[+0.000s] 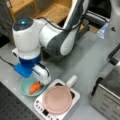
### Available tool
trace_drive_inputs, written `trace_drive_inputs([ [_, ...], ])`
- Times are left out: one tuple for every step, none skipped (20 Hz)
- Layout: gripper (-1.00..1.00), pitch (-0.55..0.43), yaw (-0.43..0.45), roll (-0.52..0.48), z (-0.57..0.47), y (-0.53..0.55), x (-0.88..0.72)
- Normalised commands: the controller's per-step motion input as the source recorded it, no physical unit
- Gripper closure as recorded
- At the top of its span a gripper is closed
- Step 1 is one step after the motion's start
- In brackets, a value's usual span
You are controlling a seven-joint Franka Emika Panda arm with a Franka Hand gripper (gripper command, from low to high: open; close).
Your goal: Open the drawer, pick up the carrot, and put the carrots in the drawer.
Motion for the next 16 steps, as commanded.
trace_drive_inputs([
  [-1.00,0.260,0.084,0.057,0.04,-0.17,0.49],
  [-1.00,0.267,0.091,0.046,0.05,-0.17,0.47],
  [-1.00,0.265,0.092,0.041,0.06,-0.16,0.45],
  [-1.00,0.264,0.092,0.039,0.08,-0.16,0.43],
  [-1.00,0.256,0.095,0.043,0.08,-0.16,0.41],
  [-1.00,0.244,0.094,0.044,0.07,-0.15,0.39],
  [-1.00,0.242,0.094,0.044,0.07,-0.14,0.38],
  [-1.00,0.239,0.091,0.045,0.07,-0.13,0.36],
  [-1.00,0.237,0.088,0.045,0.07,-0.12,0.34],
  [-1.00,0.231,0.086,0.040,0.07,-0.11,0.33],
  [-1.00,0.227,0.085,0.039,0.07,-0.10,0.32],
  [-1.00,0.216,0.083,0.037,0.07,-0.09,0.32],
  [-1.00,0.209,0.081,0.032,0.06,-0.08,0.31],
  [-1.00,0.207,0.078,0.026,0.06,-0.06,0.30],
  [-1.00,0.201,0.070,0.021,0.05,-0.04,0.29],
  [-1.00,0.198,0.068,0.020,0.05,-0.03,0.28],
])
